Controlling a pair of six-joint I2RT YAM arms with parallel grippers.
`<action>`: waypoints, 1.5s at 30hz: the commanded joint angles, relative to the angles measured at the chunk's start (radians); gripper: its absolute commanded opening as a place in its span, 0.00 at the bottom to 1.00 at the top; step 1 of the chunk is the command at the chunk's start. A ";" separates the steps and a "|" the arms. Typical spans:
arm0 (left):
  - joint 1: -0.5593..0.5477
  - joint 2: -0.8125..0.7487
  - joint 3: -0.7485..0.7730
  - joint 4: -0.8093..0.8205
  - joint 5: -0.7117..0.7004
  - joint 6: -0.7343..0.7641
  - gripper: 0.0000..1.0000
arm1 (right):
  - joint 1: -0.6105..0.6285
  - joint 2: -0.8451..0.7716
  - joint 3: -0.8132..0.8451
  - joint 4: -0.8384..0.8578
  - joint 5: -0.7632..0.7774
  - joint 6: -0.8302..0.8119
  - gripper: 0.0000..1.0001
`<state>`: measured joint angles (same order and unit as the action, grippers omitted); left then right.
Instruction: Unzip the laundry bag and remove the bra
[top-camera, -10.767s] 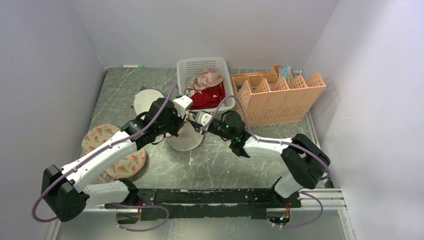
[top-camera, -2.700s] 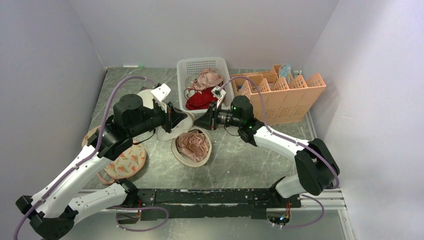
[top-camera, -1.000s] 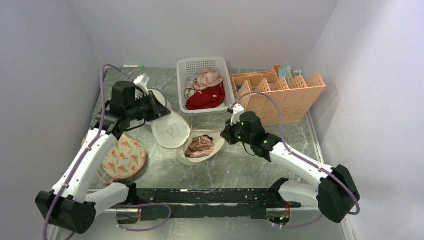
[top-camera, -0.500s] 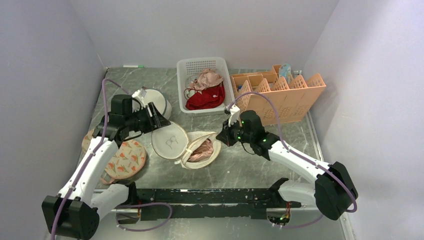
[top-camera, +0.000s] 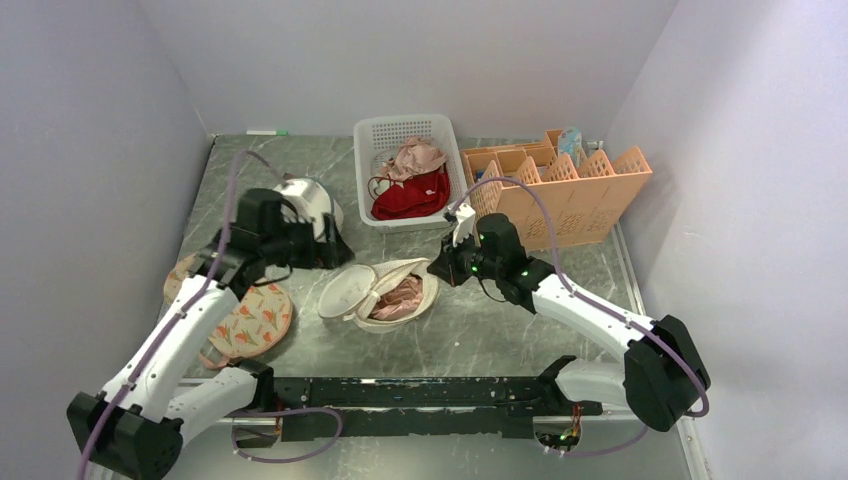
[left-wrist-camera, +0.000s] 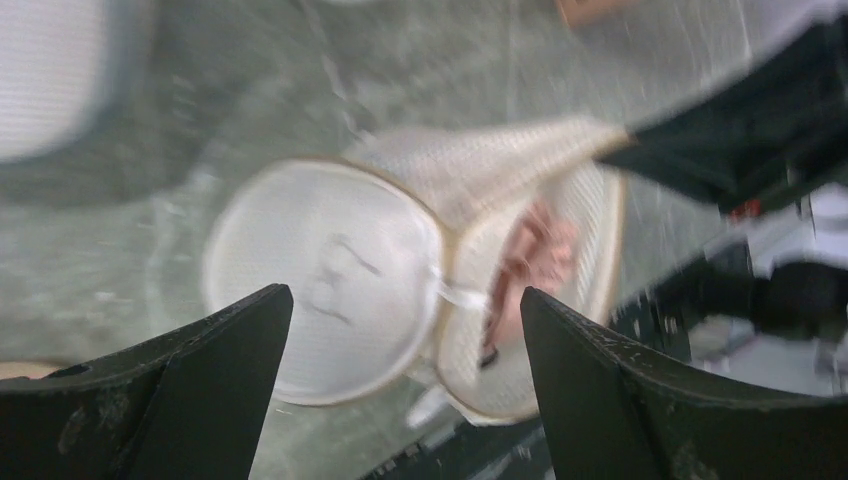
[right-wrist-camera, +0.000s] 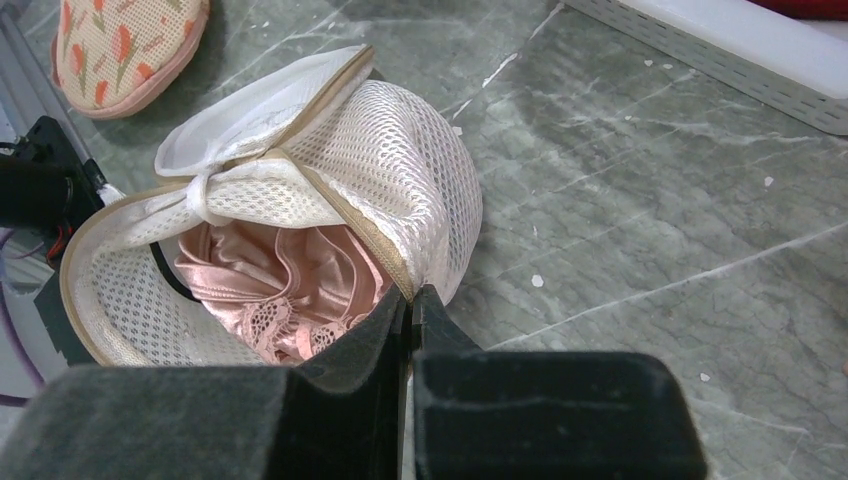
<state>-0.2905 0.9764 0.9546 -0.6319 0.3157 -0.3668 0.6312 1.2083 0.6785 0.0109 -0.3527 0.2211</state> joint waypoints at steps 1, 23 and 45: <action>-0.209 0.034 -0.049 0.093 -0.001 -0.045 0.97 | -0.005 -0.013 0.009 0.021 -0.005 0.003 0.00; -0.473 0.254 0.024 0.168 -0.367 0.158 0.08 | 0.002 -0.024 0.003 0.010 0.013 0.027 0.00; -0.473 0.173 0.000 0.259 -0.303 0.252 0.07 | 0.044 -0.045 0.164 -0.193 0.241 -0.048 0.66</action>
<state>-0.7605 1.1809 0.9535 -0.4309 -0.0044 -0.1272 0.6727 1.2053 0.7856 -0.0944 -0.1967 0.2264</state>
